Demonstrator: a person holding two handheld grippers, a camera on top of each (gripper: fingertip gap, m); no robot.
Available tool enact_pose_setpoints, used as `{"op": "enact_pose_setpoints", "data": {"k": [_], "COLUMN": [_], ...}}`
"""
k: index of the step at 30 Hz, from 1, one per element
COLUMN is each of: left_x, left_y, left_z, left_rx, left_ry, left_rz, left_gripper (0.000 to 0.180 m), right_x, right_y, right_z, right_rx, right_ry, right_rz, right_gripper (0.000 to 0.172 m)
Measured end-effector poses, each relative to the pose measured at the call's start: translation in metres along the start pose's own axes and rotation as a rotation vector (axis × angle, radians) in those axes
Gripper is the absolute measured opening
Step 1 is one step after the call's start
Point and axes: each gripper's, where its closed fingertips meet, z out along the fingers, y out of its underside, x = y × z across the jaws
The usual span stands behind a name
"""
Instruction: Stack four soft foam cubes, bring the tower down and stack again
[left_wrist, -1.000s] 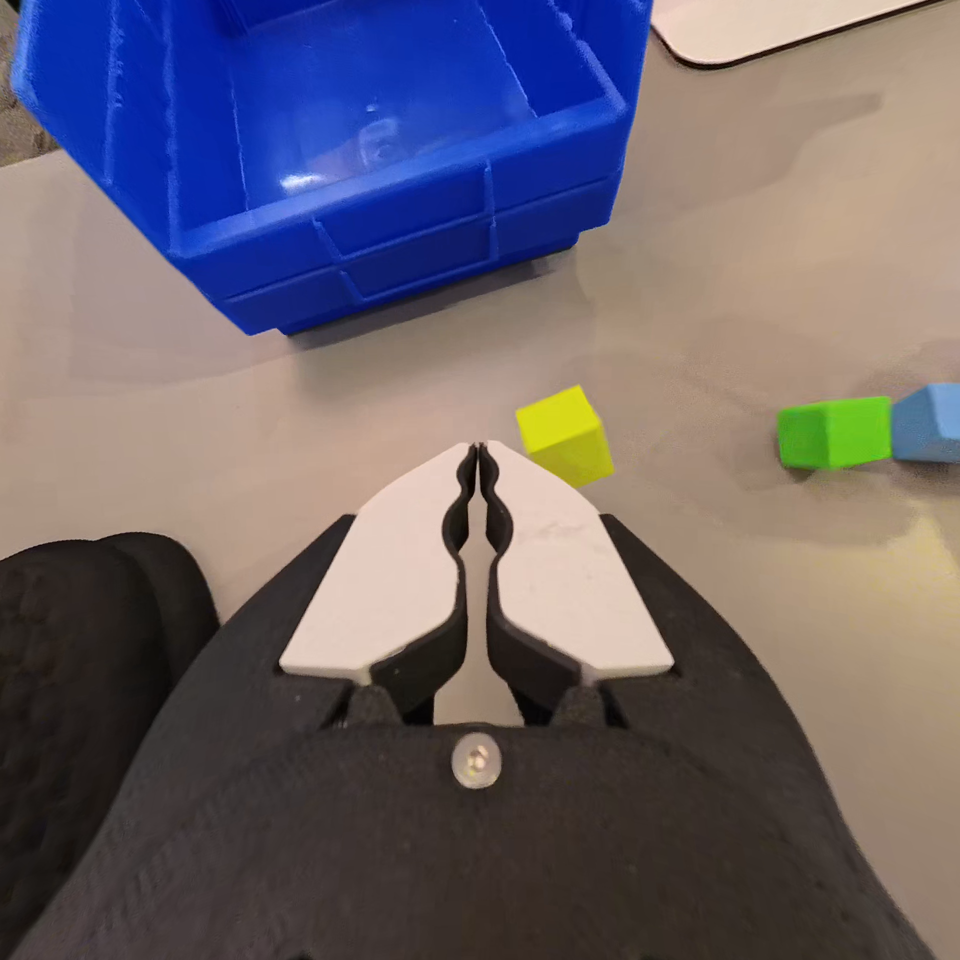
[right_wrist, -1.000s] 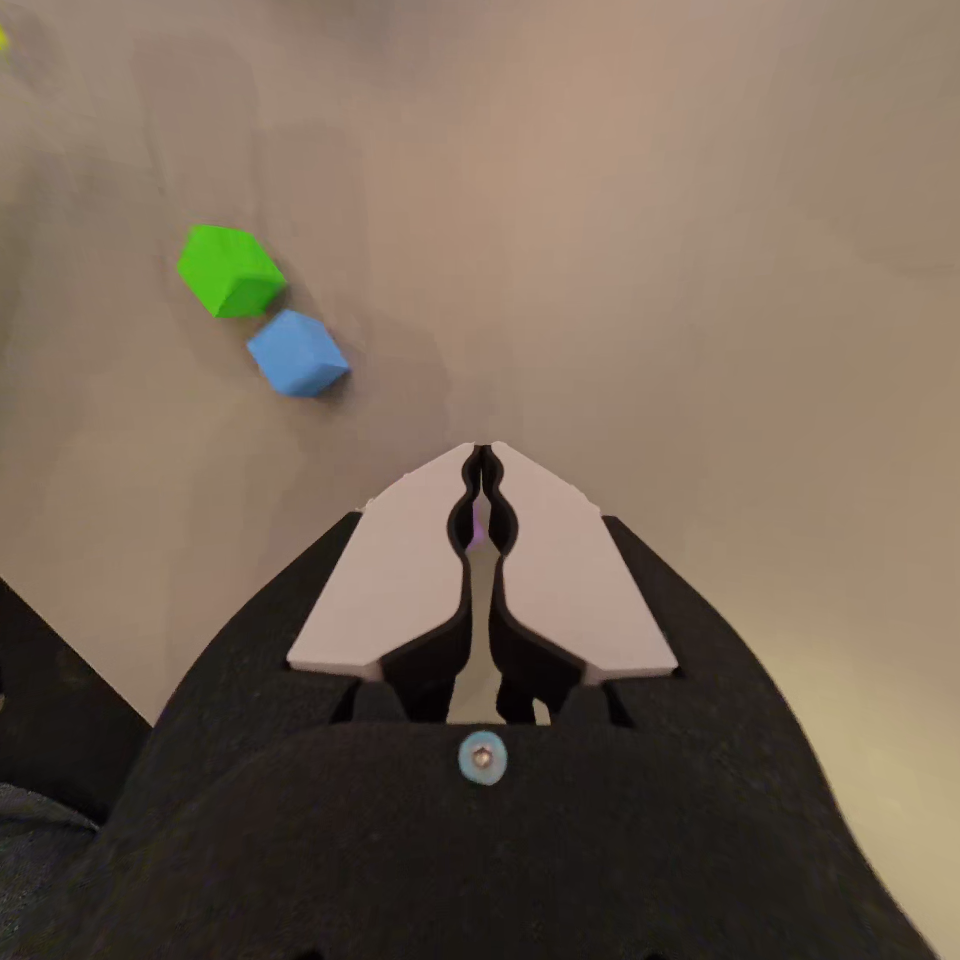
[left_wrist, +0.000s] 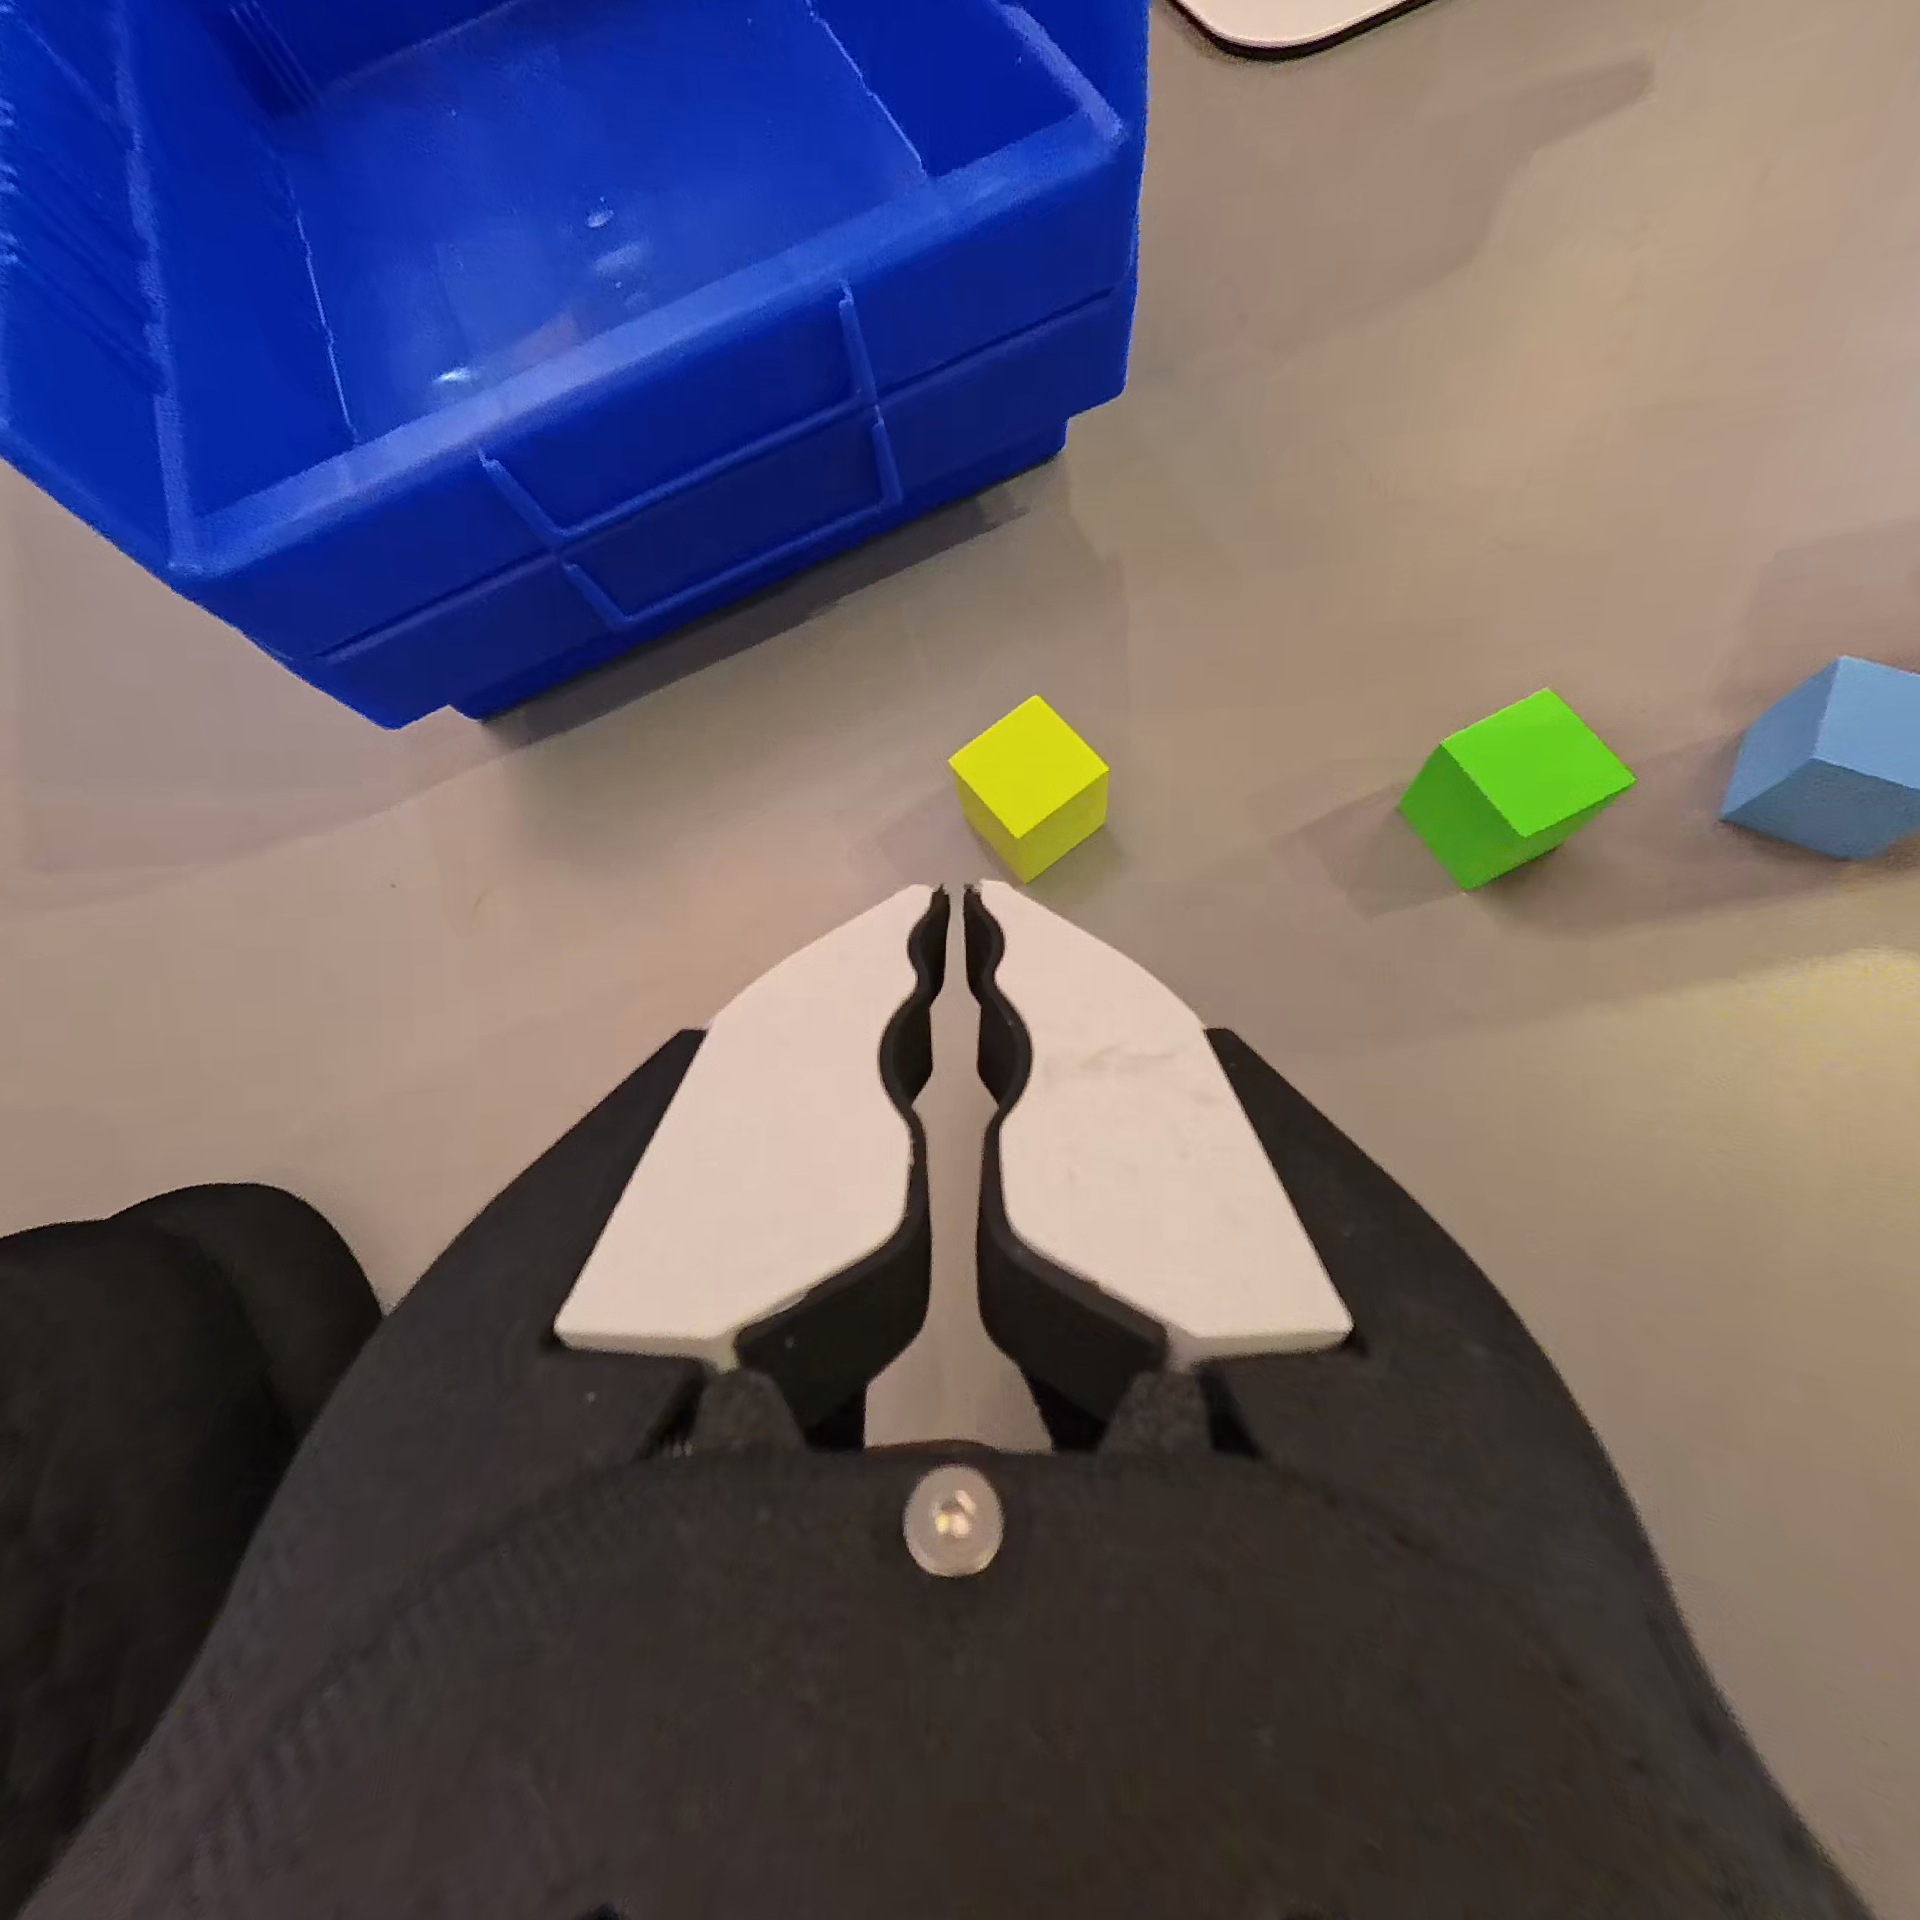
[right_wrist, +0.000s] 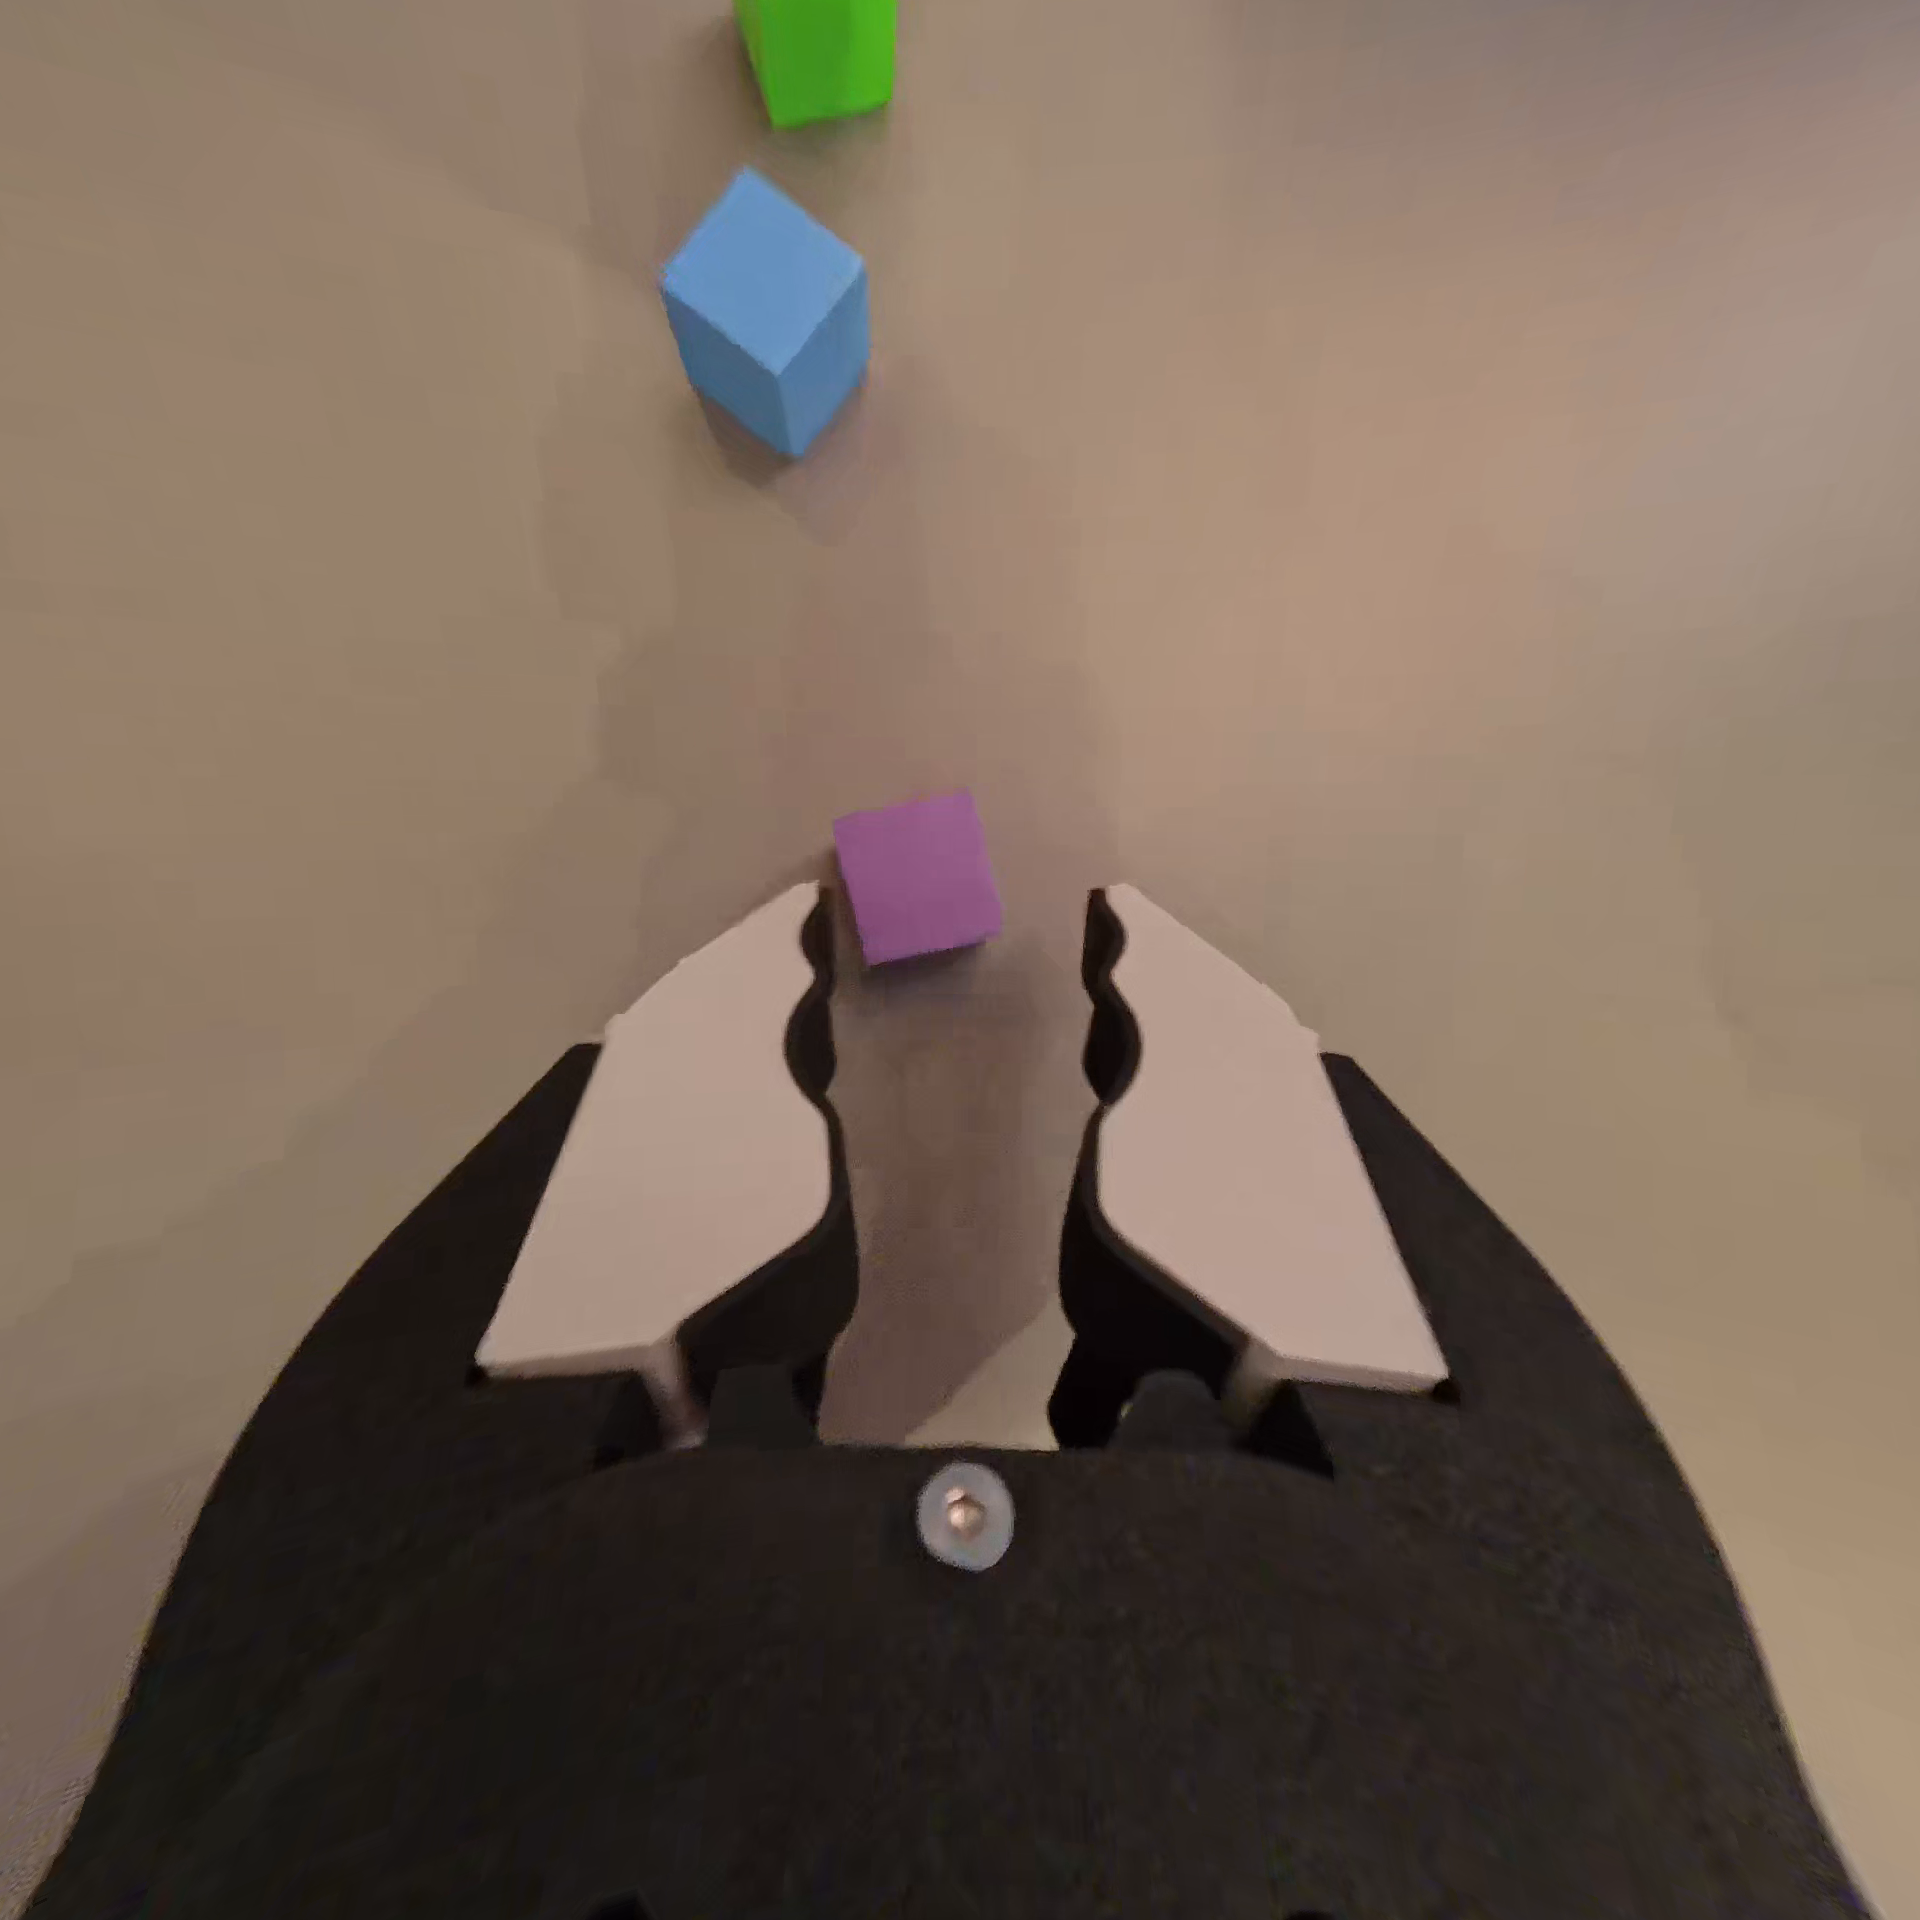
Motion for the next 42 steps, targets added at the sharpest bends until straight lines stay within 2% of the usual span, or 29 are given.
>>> {"op": "enact_pose_setpoints", "data": {"k": [2, 3, 8, 16, 21, 23, 24, 26, 28, 32, 37, 42], "left_x": [0.001, 0.002, 0.004, 0.004, 0.006, 0.007, 0.007, 0.007, 0.007, 0.008, 0.009, 0.006], "left_y": [0.001, 0.001, 0.000, 0.001, 0.002, 0.002, 0.002, 0.002, 0.002, 0.000, 0.001, 0.000], "left_z": [0.001, 0.002, 0.004, 0.009, 0.013, 0.015, 0.016, 0.017, 0.017, 0.018, 0.019, 0.018], "left_rx": [-0.006, -0.009, -0.007, -0.013, -0.018, -0.021, -0.023, -0.025, -0.022, -0.012, -0.018, -0.006], "left_ry": [0.002, 0.003, 0.007, 0.011, 0.018, 0.020, 0.020, 0.018, 0.018, 0.021, 0.022, 0.028], "left_rz": [0.005, 0.009, 0.015, 0.018, 0.013, 0.010, 0.010, 0.013, 0.010, 0.000, 0.018, 0.008], "left_gripper": [0.003, 0.003, 0.003, 0.002, 0.002, 0.002, 0.002, 0.002, 0.002, 0.002, 0.002, 0.002], "right_x": [-0.001, -0.002, 0.016, 0.076, 0.096, 0.096, 0.096, 0.097, 0.098, 0.063, 0.002, -0.032], "right_y": [0.003, 0.002, 0.010, 0.058, 0.076, 0.085, 0.089, 0.092, 0.079, 0.019, -0.046, -0.083], "right_z": [0.006, 0.006, -0.009, -0.035, -0.043, -0.039, -0.038, -0.040, -0.050, -0.062, -0.026, 0.018], "right_rx": [-0.028, -0.018, -0.001, -0.048, -0.008, -0.038, -0.053, -0.065, -0.016, 0.111, 0.125, 0.109], "right_ry": [-0.016, -0.029, -0.053, -0.031, -0.058, -0.072, -0.074, -0.077, -0.043, -0.077, -0.195, -0.258], "right_rz": [-0.026, -0.035, -0.052, -0.086, -0.069, -0.075, -0.075, -0.058, -0.061, -0.150, -0.308, -0.469], "right_gripper": [0.029, 0.028, 0.027, 0.027, 0.027, 0.029, 0.039, 0.047, 0.050, 0.048, 0.057, 0.044]}}
